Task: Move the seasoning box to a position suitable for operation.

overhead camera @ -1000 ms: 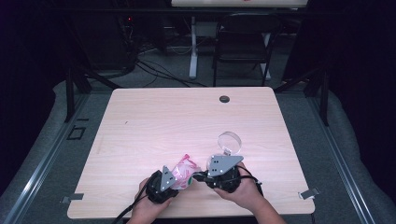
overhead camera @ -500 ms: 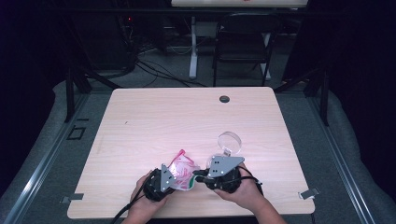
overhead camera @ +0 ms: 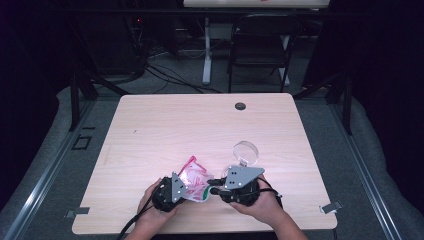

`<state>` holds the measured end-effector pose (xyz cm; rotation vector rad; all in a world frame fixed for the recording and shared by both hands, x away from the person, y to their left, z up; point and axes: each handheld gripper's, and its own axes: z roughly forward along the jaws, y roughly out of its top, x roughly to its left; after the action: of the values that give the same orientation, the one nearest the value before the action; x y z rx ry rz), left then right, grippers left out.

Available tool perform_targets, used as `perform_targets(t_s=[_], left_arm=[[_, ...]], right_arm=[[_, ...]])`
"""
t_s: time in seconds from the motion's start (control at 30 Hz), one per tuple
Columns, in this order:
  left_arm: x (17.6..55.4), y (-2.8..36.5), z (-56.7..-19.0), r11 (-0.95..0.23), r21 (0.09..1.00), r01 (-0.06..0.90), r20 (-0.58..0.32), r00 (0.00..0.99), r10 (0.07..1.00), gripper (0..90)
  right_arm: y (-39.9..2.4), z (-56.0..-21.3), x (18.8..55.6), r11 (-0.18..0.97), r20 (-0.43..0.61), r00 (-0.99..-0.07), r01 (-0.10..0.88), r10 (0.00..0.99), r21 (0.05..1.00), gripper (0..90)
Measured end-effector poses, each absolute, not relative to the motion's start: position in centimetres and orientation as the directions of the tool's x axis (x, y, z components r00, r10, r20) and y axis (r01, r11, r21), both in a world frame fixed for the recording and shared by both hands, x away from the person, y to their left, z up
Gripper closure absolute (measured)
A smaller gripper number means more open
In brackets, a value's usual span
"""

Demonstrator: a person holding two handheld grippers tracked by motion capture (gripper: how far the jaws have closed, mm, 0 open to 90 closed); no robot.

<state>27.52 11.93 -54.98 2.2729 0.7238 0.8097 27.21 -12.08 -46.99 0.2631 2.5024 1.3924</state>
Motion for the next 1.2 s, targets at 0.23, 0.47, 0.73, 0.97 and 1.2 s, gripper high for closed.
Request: perform_targets(t_s=[0.23,0.47,0.73,0.97,1.2], left_arm=[[28.1,11.8,-54.7,-0.672,0.682,0.289,0.363,0.664,0.654,57.6],[28.3,11.5,-54.4,-0.684,0.673,0.282,0.382,0.659,0.648,57.7],[28.7,11.1,-53.7,-0.699,0.667,0.257,0.417,0.65,0.636,57.8],[29.1,10.8,-53.2,-0.71,0.662,0.241,0.437,0.646,0.626,57.8],[29.5,10.5,-52.7,-0.72,0.657,0.222,0.461,0.637,0.617,57.9]], right_arm=[[-12.3,-46.5,27.1,0.517,-0.152,-0.946,0.019,0.286,0.856,77.3],[-12.3,-46.3,27.1,0.525,-0.164,-0.944,0.011,0.286,0.851,78.7],[-12.8,-46.0,27.2,0.518,-0.159,-0.944,0.015,0.289,0.855,90.0],[-13.2,-45.9,27.3,0.498,-0.149,-0.938,0.029,0.312,0.867,90.0],[-13.6,-45.7,27.5,0.483,-0.139,-0.931,0.045,0.338,0.874,90.0]])
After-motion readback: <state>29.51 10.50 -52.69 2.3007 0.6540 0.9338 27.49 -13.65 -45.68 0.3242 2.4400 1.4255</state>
